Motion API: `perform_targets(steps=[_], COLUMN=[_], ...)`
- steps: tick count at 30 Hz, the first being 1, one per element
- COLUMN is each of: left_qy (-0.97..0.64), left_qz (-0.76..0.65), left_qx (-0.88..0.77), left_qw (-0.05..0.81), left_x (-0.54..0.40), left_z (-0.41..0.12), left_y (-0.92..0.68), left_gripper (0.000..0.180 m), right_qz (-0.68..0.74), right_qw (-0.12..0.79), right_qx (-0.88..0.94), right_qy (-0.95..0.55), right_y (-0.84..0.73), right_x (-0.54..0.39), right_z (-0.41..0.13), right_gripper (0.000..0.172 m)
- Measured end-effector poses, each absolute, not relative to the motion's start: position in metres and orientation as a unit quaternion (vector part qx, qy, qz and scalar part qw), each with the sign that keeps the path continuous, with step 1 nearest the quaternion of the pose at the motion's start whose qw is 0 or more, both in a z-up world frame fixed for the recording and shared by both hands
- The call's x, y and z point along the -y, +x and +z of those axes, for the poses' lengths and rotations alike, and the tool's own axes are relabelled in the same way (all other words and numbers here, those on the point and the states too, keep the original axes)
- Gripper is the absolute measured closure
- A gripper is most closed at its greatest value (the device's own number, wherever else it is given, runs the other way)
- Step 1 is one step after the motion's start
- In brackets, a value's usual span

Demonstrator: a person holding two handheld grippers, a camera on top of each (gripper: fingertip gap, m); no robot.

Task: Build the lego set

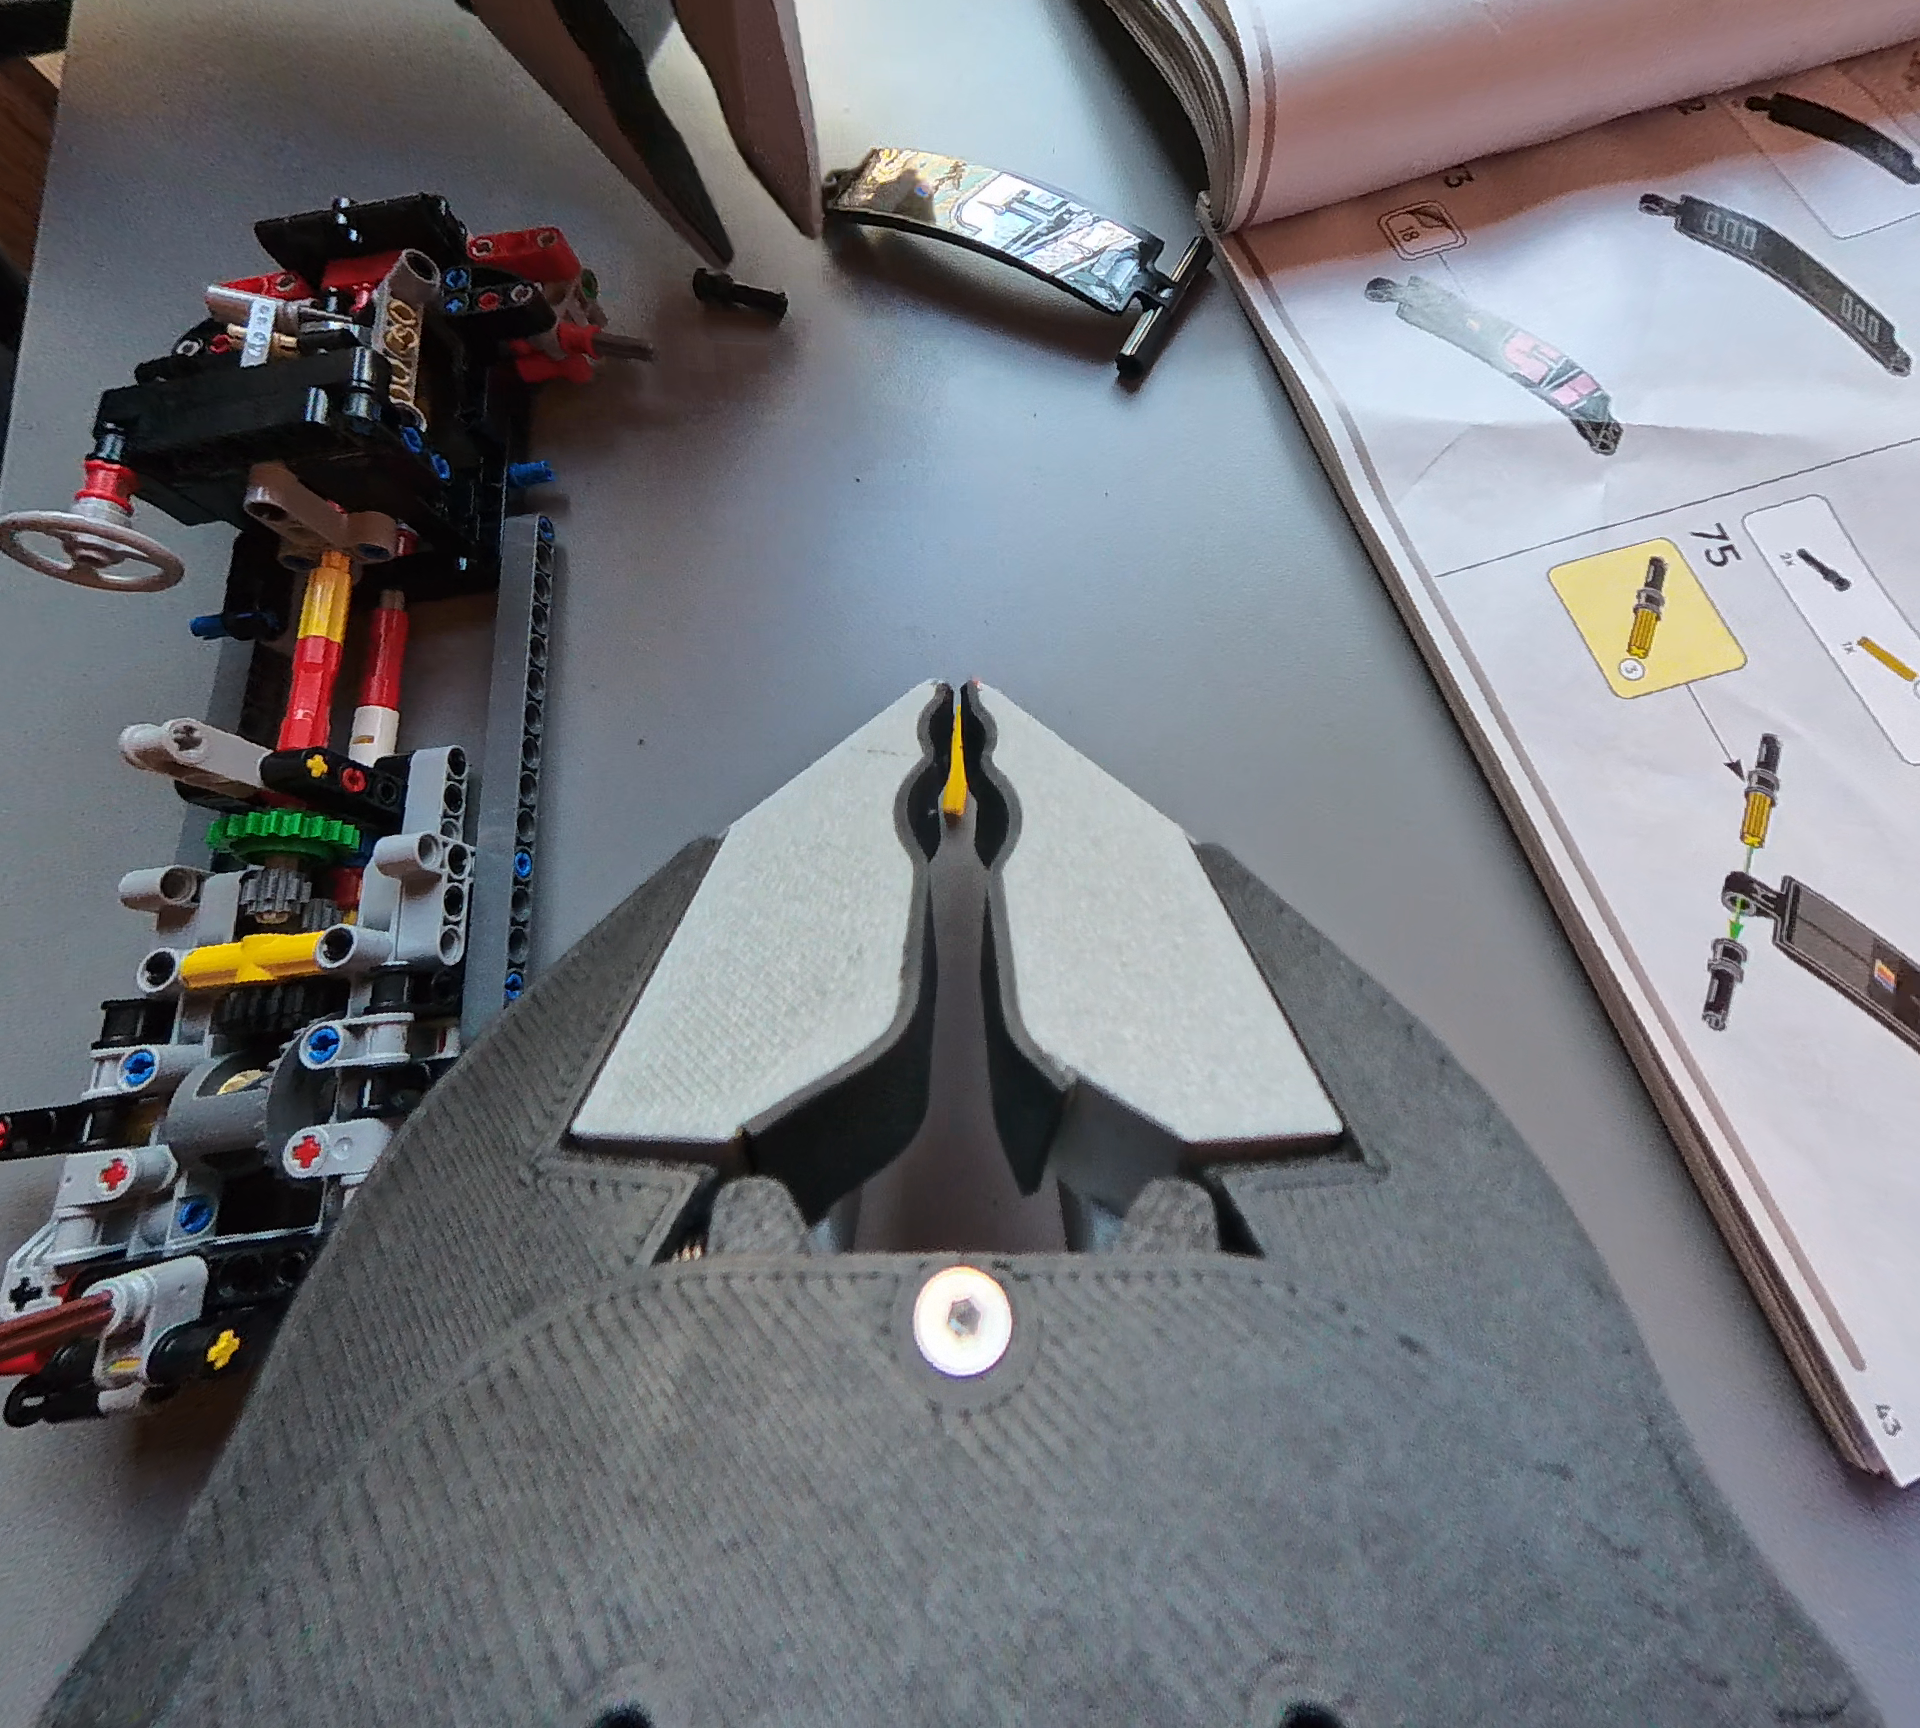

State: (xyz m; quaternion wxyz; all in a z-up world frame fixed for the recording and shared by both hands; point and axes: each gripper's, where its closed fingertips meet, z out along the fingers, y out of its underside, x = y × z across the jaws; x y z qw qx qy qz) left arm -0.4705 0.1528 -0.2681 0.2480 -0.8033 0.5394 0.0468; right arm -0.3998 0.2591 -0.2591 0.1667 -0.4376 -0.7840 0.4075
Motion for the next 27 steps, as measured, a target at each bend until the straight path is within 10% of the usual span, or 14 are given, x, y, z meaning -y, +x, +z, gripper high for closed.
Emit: perform_targets(steps=[27], left_qy=[-0.796], left_qz=[-0.027], left_qx=[-0.549], left_qw=[0.253], left_x=[-0.216], left_z=[-0.274], left_y=[-0.424], left_gripper=[0.161], right_qz=[0.364], right_qw=[0.15], right_qx=[0.807], right_qy=[-0.44], right_y=[-0.389], right_x=[-0.267], right_z=[-0.276], right_gripper=[0.17])
